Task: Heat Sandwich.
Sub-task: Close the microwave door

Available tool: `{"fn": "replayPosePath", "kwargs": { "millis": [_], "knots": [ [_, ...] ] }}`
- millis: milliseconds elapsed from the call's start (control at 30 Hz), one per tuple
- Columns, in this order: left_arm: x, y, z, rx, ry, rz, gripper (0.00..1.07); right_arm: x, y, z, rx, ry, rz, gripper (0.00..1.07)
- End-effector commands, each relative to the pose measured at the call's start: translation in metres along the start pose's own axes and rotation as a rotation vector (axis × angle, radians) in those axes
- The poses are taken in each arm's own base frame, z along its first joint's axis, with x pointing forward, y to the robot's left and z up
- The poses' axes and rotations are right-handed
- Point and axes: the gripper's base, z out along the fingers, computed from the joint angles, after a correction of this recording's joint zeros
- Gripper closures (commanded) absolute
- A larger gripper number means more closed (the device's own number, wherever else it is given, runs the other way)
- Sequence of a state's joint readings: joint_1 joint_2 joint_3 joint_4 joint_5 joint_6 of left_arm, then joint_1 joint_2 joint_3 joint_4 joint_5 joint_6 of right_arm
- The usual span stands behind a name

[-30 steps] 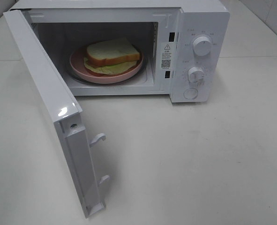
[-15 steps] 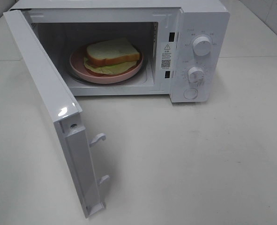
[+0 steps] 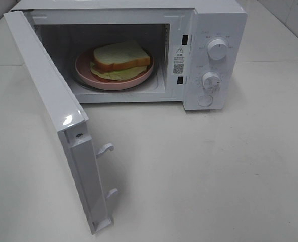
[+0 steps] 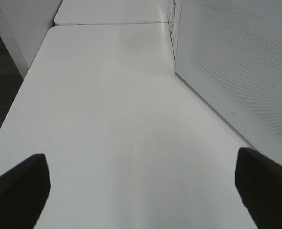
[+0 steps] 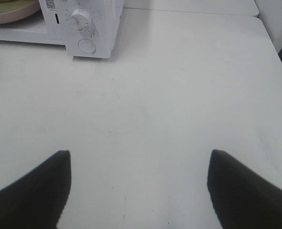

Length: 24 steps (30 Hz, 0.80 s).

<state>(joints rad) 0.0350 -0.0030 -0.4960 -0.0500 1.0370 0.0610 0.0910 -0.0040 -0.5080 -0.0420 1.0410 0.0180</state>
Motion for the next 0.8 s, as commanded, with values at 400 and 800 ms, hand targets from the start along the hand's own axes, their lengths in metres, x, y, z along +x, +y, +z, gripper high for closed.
{"fn": "replayPosePath", "kwargs": {
  "millis": [400, 800],
  "knots": [
    [0.0018, -0.0007, -0.0030, 0.003, -0.032, -0.001, 0.07, 0.0023, 0.0003, -0.0029, 0.004, -0.030, 0.013, 0.31],
    [-0.0021, -0.0010, -0.0044, 0.006, -0.038, -0.004, 0.07, 0.0023, 0.0003, -0.0029, 0.004, -0.030, 0.013, 0.31]
  ]
}}
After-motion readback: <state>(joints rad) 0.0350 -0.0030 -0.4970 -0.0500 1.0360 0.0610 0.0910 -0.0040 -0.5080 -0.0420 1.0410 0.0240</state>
